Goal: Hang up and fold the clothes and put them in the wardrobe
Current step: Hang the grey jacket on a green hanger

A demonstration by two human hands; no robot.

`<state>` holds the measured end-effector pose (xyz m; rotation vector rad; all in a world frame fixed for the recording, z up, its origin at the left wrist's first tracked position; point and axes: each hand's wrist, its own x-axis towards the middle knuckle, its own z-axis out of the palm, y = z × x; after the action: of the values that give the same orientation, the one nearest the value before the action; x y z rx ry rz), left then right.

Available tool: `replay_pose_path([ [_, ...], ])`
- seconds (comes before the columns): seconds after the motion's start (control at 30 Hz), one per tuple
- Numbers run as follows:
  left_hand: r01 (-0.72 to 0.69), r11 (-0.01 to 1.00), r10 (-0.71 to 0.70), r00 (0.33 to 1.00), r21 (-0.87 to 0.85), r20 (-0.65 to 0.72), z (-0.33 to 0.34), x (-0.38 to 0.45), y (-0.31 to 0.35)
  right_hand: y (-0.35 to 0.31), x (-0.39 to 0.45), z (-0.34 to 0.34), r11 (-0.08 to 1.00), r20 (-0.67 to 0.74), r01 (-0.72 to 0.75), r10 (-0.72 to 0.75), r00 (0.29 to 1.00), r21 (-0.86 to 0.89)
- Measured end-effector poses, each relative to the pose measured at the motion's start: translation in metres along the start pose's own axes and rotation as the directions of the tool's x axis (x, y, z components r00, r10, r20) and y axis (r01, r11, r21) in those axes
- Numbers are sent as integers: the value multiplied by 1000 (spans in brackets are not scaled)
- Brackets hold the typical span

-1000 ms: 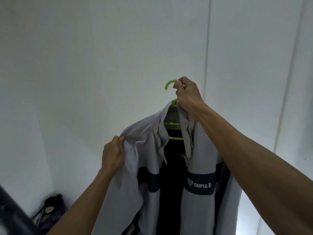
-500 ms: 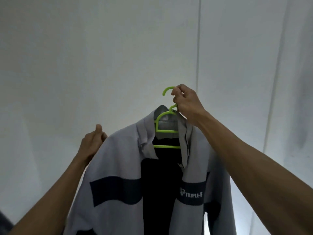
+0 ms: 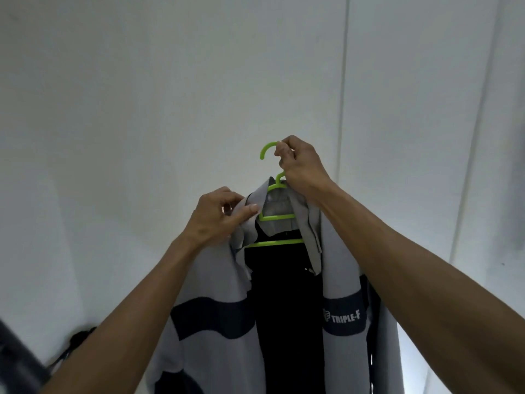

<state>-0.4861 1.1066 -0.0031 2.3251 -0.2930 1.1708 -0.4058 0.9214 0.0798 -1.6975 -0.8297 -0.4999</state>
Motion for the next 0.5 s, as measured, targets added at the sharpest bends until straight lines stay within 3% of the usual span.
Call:
replay_pose_path([
  [0.07, -6, 993, 23, 989, 119, -143, 7, 2, 2, -4, 0, -3, 1000, -17, 6, -7, 1000, -8],
  [0.13, 13, 993, 17, 967, 117, -254, 7, 8, 10, -5, -2, -4, 998, -36, 43, -45, 998, -50],
  [0.2, -3, 994, 33, 961, 110, -276, 4, 17, 25, 0, -12, 0, 983, -4, 71, -73, 997, -167],
  [0.27, -10, 996, 20, 994, 91, -111, 1, 26, 38, 11, -23, 6, 975, 48, 38, -28, 998, -219],
  [0.33, 140, 987, -129, 983, -77, 131, -5, 24, 42, 21, -28, 3, 995, 6, -26, 27, 1000, -98],
  [0.4, 377, 915, -328, 903, -146, 278, -15, 11, 22, 25, -28, -9, 995, -39, -67, 70, 997, 73],
  [0.5, 541, 841, -499, 766, 13, 405, -24, -17, -18, 26, -26, -24, 971, -64, -68, 84, 994, 229],
])
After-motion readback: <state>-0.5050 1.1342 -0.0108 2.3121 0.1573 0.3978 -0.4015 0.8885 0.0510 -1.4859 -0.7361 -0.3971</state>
